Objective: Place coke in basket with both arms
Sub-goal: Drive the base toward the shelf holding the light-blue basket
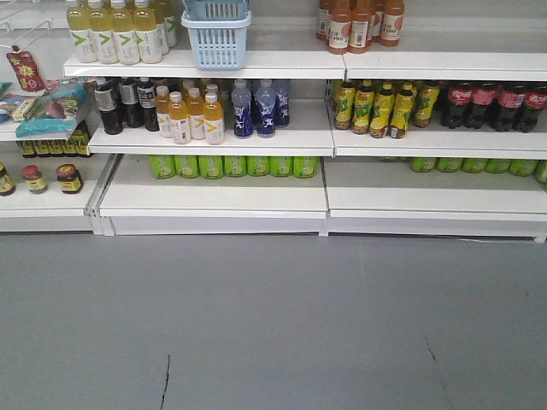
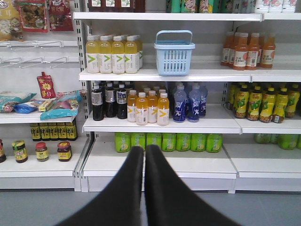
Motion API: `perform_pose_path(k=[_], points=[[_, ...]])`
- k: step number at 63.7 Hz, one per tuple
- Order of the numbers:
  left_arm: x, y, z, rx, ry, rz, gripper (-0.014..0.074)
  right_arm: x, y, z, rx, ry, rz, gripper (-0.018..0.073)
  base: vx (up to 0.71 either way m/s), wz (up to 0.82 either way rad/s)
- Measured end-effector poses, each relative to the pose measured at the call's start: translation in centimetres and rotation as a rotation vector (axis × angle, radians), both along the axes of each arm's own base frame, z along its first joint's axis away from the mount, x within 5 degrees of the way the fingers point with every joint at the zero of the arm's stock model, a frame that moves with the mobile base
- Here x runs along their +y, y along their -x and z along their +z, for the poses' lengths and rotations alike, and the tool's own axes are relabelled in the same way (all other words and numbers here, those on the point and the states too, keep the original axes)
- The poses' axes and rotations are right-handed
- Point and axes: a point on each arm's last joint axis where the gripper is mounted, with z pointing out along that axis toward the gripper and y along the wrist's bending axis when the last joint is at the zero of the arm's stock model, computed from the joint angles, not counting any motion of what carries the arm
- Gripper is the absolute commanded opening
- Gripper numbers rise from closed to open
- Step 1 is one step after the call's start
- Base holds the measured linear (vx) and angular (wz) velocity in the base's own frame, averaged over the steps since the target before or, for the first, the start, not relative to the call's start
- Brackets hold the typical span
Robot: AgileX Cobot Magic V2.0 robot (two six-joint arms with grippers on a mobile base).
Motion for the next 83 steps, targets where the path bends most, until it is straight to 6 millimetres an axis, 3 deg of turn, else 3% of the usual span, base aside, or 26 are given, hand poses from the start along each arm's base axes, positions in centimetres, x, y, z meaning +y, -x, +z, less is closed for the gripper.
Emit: perform_pose_path(k=[83], points=[[0.0,0.0,0.0,0.0,0.0,0.0,-0.0006,0.0,0.0,0.0,0.0,0.0,0.0,-0.0005,0.06,0.04]])
